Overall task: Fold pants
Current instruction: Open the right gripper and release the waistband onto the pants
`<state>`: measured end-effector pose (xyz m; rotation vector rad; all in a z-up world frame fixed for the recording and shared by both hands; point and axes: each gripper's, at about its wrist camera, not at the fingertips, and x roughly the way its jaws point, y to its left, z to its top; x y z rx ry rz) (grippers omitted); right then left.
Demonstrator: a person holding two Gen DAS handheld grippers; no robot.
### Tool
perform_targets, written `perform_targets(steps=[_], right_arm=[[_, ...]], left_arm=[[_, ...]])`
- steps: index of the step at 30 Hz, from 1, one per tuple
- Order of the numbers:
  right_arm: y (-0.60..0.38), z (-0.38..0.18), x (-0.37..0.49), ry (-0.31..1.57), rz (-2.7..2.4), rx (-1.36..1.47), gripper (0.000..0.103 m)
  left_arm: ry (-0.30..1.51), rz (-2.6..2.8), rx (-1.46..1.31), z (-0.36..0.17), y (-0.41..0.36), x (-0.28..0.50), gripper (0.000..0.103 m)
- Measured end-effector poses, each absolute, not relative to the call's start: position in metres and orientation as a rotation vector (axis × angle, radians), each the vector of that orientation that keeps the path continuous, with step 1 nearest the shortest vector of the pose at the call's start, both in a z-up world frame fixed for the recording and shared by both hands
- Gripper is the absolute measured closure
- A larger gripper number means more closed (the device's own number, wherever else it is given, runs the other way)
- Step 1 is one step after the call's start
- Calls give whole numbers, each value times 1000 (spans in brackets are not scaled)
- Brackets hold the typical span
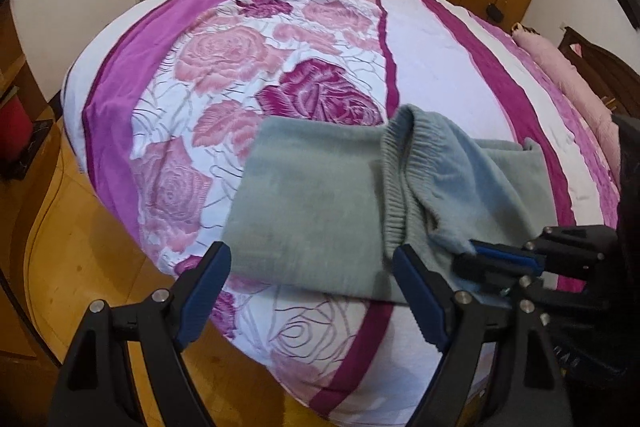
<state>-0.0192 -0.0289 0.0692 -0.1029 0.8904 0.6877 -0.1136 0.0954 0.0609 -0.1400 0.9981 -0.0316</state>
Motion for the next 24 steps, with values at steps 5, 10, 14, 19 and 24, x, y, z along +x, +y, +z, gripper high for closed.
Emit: perform_targets(steps=[5, 10, 14, 19, 24], right_arm=[[-23, 84, -24, 863, 762, -94, 100], [-7, 59, -24, 950, 787, -144, 100], [-9, 56, -23, 977, 798, -116, 94], [-35, 76, -29, 909, 769, -48, 76], [-74, 84, -31, 881, 605, -50, 75]], left_arm=[[986, -17, -163, 64, 104, -114, 16], [978, -13, -163, 66, 105, -114, 16], [975, -16, -163, 67, 105, -115, 16], [974, -43, -187, 70, 103, -115, 16], [958, -83, -201, 80, 94, -114, 16]])
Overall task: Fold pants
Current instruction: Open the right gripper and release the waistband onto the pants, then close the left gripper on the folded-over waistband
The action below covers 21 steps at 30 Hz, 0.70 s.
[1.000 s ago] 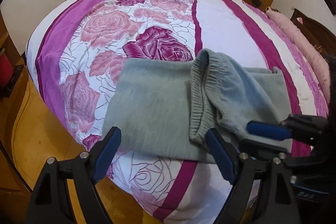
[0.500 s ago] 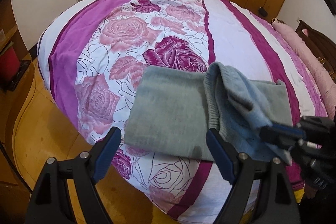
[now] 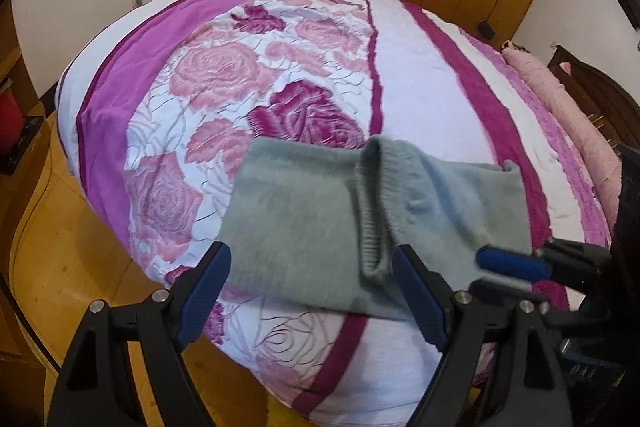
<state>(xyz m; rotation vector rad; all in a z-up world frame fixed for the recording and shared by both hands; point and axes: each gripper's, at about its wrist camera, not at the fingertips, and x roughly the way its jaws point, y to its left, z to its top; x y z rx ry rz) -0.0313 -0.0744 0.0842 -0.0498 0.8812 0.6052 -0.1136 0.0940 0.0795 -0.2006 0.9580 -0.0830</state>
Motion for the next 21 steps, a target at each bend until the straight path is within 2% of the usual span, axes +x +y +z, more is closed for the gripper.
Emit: perform_targets(steps=[8, 15, 18, 21], right_arm=[[-151, 69, -30, 922, 396, 104, 75], [-206, 47, -30, 919, 213, 177, 74], [-226, 37, -30, 926, 175, 224, 74], [-238, 27, -30, 931, 169, 289, 74]], left_arm=[[968, -149, -145, 83, 60, -101, 16], [1005, -150, -99, 63, 36, -79, 16], [1033, -140, -110, 54, 34, -72, 27], [1062, -124, -143, 45, 36, -68, 29]])
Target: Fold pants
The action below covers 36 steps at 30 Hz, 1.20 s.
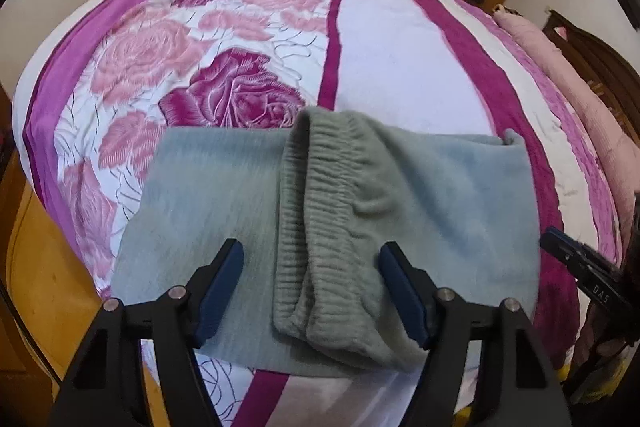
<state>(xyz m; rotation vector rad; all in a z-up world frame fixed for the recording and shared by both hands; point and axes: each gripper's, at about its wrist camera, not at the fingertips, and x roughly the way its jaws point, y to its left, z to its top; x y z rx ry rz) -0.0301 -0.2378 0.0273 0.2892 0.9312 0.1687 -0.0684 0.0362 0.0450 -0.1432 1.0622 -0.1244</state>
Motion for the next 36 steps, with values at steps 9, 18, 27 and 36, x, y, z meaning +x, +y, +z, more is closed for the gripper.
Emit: perform_targets(steps=[9, 18, 27, 36], right_arm=[[-248, 1, -32, 954, 176, 376, 70], [-253, -5, -34, 943, 204, 439, 69], [-254, -5, -35, 941, 206, 449, 69], [-250, 2, -37, 943, 185, 416, 69]], left_arm=[[1014, -109, -13, 46, 16, -72, 48], [986, -120, -21, 39, 16, -68, 56], [946, -97, 33, 38, 7, -67, 64], [878, -151, -28, 61, 7, -79, 85]])
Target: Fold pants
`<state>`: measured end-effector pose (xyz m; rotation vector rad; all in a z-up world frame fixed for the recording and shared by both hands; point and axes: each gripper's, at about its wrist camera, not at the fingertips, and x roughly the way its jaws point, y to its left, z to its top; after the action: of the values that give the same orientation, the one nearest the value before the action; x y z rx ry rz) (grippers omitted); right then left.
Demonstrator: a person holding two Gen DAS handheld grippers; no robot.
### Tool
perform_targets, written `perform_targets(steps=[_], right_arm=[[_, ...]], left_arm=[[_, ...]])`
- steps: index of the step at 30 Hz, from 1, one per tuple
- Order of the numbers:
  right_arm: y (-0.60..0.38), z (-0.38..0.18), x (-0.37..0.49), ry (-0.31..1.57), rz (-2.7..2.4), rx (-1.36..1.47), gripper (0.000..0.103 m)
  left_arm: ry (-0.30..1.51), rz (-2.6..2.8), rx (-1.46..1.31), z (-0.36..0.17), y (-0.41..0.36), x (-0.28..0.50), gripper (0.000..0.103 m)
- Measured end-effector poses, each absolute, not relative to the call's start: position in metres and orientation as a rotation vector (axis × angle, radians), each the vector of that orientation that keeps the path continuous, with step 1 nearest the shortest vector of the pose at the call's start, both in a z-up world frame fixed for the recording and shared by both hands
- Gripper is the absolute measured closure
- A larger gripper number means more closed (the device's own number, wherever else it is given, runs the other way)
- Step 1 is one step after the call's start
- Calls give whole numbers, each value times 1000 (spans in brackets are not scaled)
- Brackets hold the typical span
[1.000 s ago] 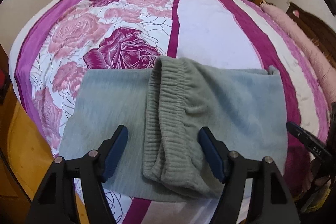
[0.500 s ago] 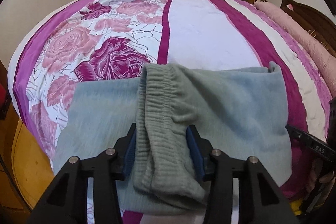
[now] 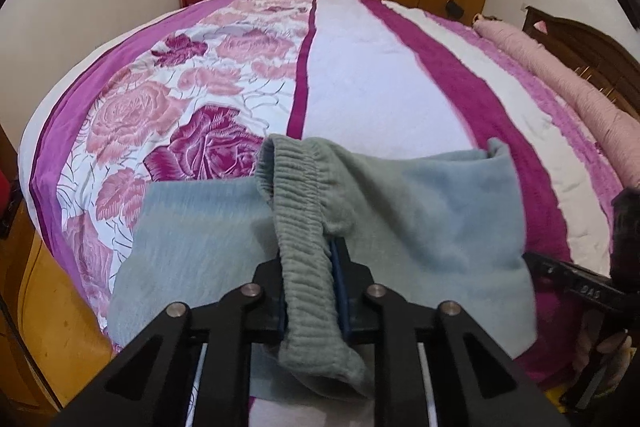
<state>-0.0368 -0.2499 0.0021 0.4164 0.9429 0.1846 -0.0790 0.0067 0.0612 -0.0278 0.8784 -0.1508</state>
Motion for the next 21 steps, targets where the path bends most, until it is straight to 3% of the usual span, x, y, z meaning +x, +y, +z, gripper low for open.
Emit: perform_targets(steps=[21], right_arm=[[-230, 29, -43, 912, 205, 315, 69]], left_arm=[[717, -186, -103, 138, 31, -97, 87]])
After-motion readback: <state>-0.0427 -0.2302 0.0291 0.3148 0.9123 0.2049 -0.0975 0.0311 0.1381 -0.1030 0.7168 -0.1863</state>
